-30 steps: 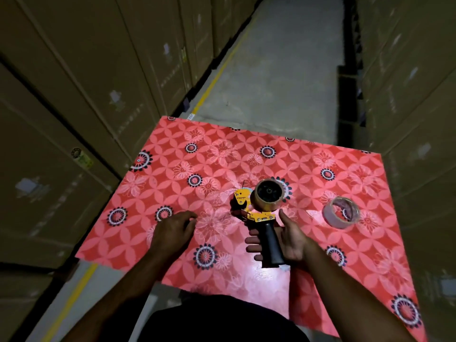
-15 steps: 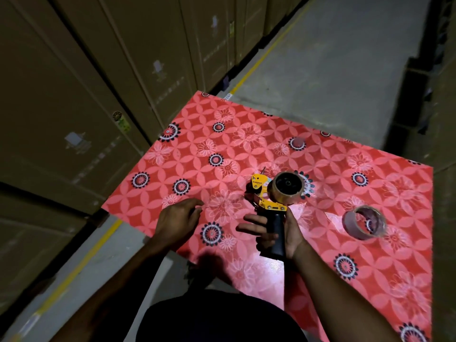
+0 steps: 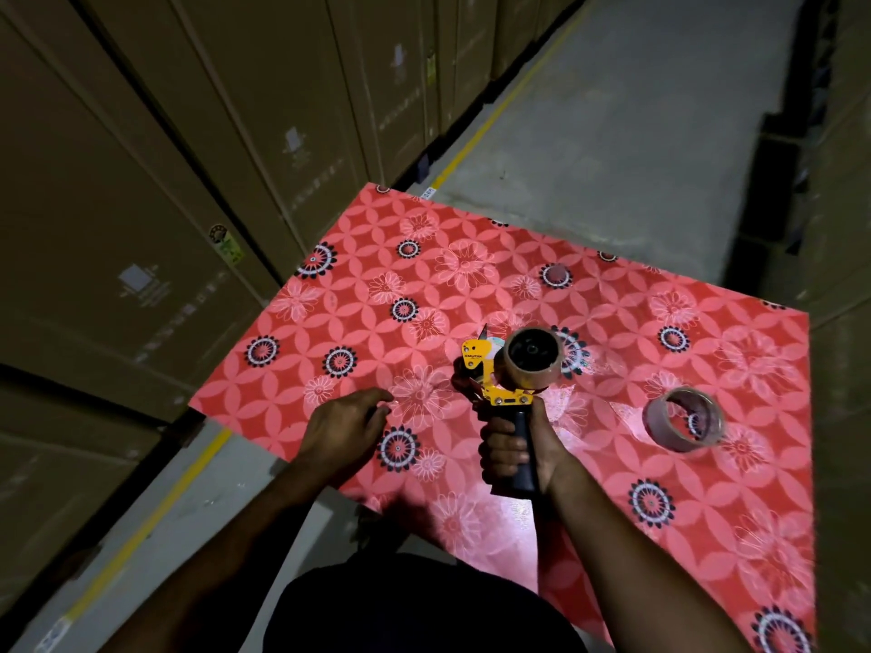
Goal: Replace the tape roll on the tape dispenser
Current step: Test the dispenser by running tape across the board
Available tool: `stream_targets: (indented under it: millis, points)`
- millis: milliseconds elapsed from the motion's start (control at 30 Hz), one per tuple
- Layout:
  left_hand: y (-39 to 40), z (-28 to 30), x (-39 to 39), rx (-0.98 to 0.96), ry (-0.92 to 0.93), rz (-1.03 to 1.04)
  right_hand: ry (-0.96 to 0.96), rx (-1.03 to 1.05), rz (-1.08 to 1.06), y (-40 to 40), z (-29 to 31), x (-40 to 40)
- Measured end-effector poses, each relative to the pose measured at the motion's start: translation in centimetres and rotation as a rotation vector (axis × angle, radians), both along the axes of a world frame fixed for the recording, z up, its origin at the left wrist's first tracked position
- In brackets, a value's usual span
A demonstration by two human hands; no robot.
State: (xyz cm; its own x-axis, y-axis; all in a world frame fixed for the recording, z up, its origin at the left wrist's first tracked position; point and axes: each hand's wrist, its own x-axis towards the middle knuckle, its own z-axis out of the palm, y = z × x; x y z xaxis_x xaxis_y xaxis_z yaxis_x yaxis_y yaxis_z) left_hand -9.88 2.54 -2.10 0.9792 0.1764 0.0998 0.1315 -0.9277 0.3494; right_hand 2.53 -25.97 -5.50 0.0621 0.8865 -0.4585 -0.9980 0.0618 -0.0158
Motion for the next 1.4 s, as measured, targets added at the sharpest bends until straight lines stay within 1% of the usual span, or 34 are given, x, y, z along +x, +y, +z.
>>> stream_targets:
  millis: [100,200,333,400,467,500,533,600,700,767,833,900,1033,1167,1233,1267,1333,1400]
  points:
    - [-0.4,0.0,-0.1,-0.048,0.027,0.022,-0.029,-0.019,0.024,-0.1,0.4,0.2]
    - [-1.1,-0.4,-0.8,-0.126,0.092,0.039,-0.088,-0.034,0.062,-0.6,1.1,0.6]
    - [-1.5,-0.9,-1.3,-0.225,0.195,-0.012,-0.130,-0.044,0.125,-0.5,3.1,1.1]
    - [-1.3,-1.2,-0.8,-0.305,0.240,-0.018,-0.186,-0.106,0.128,-0.1,4.3,1.6]
    - [-1.0,-1.4,0.2,-0.409,0.293,-0.036,-0.285,-0.207,0.150,0.5,5.8,2.3]
    - [-0.9,-1.4,0.8,-0.513,0.324,-0.028,-0.345,-0.264,0.171,0.9,6.6,2.5]
    - [-0.8,-1.4,1.4,-0.657,0.357,0.009,-0.404,-0.310,0.198,1.3,7.5,2.7]
    - [-0.5,-1.3,2.8,-0.957,0.430,0.118,-0.507,-0.376,0.250,2.8,9.4,3.0]
    - [0.2,-0.9,4.4,-1.314,0.581,0.269,-0.628,-0.477,0.320,5.9,12.0,3.2]
    - [1.3,-0.5,5.3,-1.590,0.681,0.396,-0.695,-0.544,0.386,8.3,13.7,3.2]
    - [2.9,-0.3,6.0,-1.867,0.693,0.525,-0.768,-0.605,0.455,10.7,15.2,2.9]
    - [4.3,0.1,6.7,-2.026,0.657,0.623,-0.817,-0.644,0.498,12.3,16.3,2.4]
    - [6.5,0.7,8.3,-2.107,0.594,0.735,-0.812,-0.675,0.488,14.4,18.0,1.3]
    - [9.5,1.3,9.6,-2.271,0.526,0.682,-0.900,-0.678,0.438,15.7,20.0,1.2]
    - [11.2,1.7,10.4,-2.308,0.486,0.659,-0.919,-0.663,0.406,16.3,20.7,1.3]
    - [12.0,1.8,10.7,-2.279,0.488,0.632,-0.915,-0.657,0.391,16.6,20.8,1.4]
    - [13.3,1.8,11.3,-2.144,0.511,0.593,-0.899,-0.656,0.357,17.0,21.0,1.7]
    - [14.4,2.0,11.6,-2.068,0.486,0.596,-0.901,-0.662,0.323,17.2,20.8,2.4]
